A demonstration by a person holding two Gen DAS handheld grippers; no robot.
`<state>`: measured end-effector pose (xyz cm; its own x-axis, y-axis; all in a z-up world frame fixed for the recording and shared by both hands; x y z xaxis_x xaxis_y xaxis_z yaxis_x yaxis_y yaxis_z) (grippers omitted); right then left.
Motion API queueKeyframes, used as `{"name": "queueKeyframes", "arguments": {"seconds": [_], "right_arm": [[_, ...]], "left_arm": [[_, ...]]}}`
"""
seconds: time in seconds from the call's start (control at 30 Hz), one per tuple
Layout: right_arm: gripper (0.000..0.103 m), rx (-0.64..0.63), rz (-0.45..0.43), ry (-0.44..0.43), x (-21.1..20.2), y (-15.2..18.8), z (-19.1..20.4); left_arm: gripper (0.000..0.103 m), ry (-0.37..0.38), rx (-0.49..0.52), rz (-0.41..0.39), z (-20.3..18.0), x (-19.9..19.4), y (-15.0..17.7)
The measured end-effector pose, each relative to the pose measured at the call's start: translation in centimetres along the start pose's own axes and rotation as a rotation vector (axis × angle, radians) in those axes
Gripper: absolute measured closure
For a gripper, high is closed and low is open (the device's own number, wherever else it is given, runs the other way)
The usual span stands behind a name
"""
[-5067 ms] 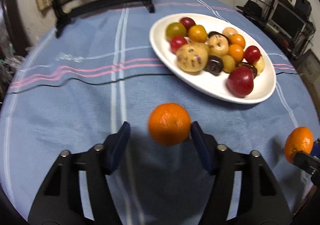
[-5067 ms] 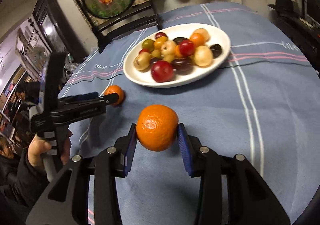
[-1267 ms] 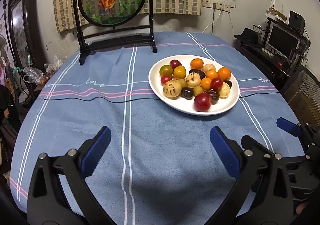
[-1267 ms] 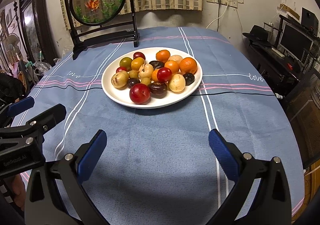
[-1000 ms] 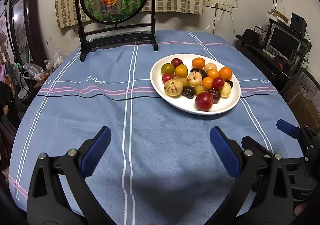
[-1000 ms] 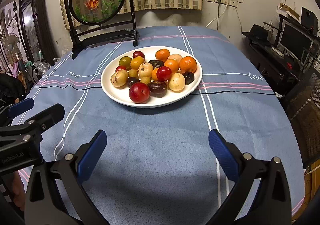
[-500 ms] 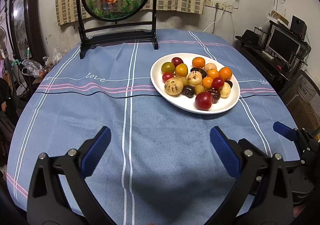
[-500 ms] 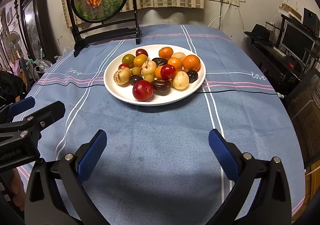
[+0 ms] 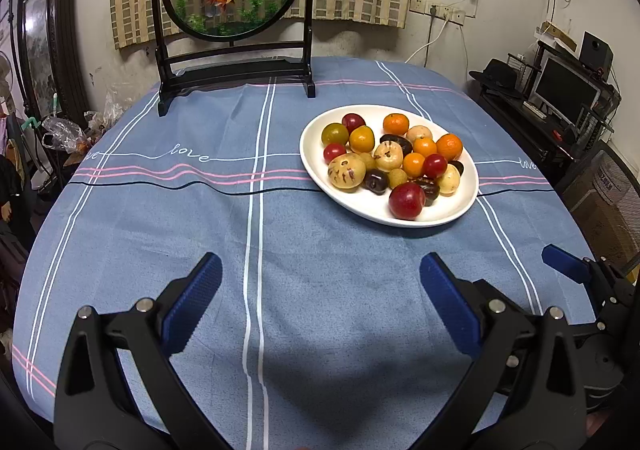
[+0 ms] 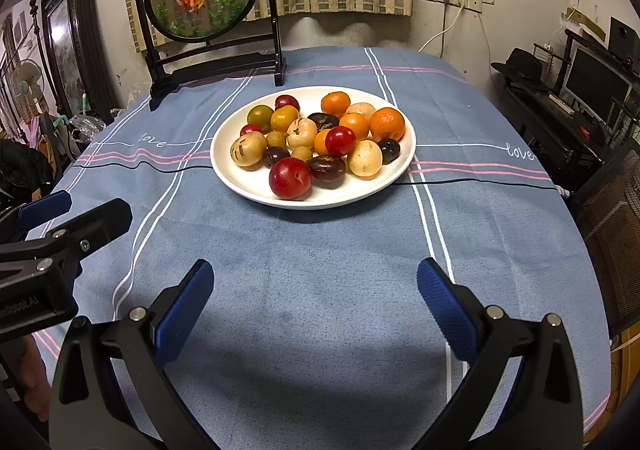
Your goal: Organize fruits
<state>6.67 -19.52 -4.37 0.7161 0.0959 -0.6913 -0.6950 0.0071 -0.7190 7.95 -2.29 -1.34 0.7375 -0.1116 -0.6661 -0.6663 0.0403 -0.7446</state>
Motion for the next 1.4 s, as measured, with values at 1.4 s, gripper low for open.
{"name": "queueKeyframes", "arguments": {"seconds": [1.4], "right_arm": [[0.001,-0.022,0.016,-0.013,0.45,0.12,0.70]], "left_arm": [[0.002,0.008,0.001,0.006,-0.15,0.09,0.17]]}}
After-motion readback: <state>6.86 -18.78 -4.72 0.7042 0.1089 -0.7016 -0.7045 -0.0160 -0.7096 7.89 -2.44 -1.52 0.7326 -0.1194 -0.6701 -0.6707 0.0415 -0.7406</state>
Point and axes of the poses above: each gripper's, at about its wrist camera, not at the fingertips, and x roughly the way its jaws point, z to its left, y to its underside, the point moved 2 cm from there along x, roughly the way its jaws point, and after that the axes turned 3 degrees about -z, right-handed, at the moved point
